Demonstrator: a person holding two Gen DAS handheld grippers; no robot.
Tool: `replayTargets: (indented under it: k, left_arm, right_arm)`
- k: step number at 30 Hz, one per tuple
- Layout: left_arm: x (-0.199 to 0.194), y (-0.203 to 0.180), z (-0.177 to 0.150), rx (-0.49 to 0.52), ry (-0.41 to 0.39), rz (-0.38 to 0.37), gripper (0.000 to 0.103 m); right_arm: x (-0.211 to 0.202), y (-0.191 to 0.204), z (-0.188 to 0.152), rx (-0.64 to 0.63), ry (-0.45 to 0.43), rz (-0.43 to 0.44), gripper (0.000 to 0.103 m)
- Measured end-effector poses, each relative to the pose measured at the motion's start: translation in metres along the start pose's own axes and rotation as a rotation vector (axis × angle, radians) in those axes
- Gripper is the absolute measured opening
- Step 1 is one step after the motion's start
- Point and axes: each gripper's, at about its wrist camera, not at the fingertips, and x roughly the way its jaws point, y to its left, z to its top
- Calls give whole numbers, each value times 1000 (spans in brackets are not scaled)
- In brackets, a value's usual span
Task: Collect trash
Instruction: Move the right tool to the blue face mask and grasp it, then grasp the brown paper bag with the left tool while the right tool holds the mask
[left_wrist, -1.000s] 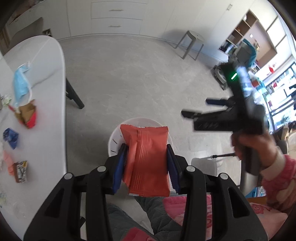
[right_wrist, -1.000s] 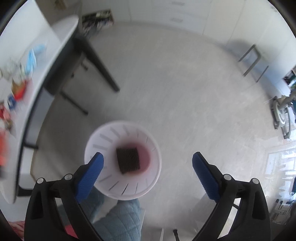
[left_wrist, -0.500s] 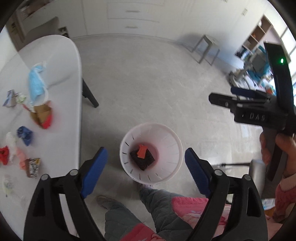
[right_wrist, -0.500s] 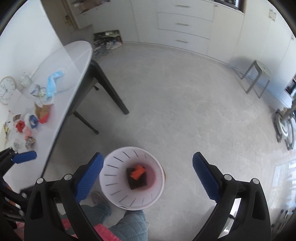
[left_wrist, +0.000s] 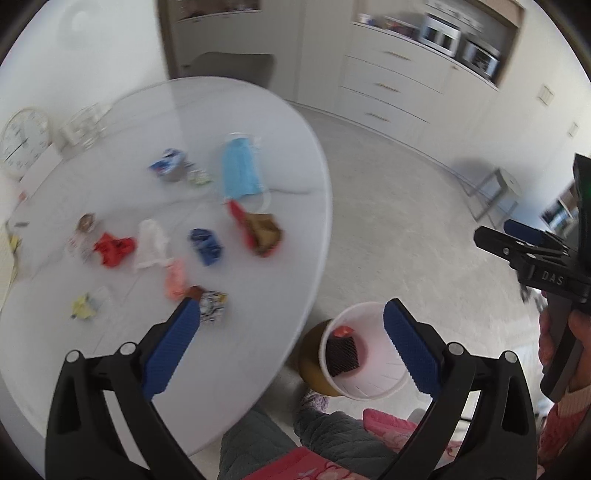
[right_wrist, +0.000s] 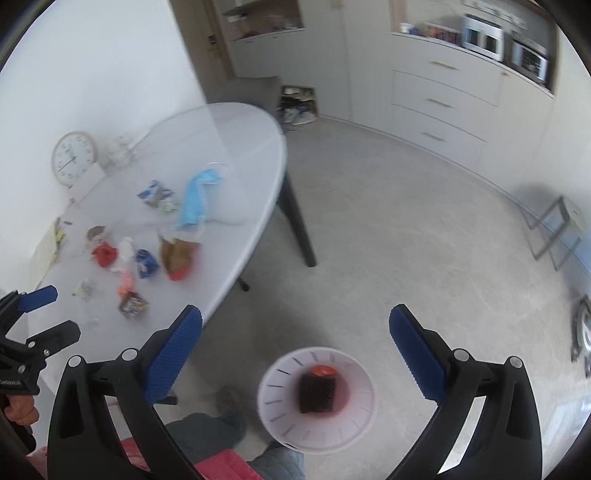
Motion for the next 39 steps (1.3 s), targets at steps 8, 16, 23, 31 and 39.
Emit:
replayTargets:
  k: [8, 16, 23, 31, 39]
  left_arm:
    - [8, 105, 10, -160, 2, 93, 95]
    - [55, 188, 63, -180, 5, 124, 95]
    - [87, 224, 94, -166, 13, 125, 95]
    - [104, 240, 73, -220, 74, 97, 95]
    - [104, 196, 70, -164, 80, 6, 95]
  right_arm:
    - [62, 79, 53, -77, 23, 82, 101]
    - [164, 150, 117, -138, 83, 27, 101]
    - [258, 165, 153, -73, 186, -17, 99]
    - [307, 167, 152, -56, 301, 2, 39]
    - [279, 152, 161, -41, 239, 85, 13]
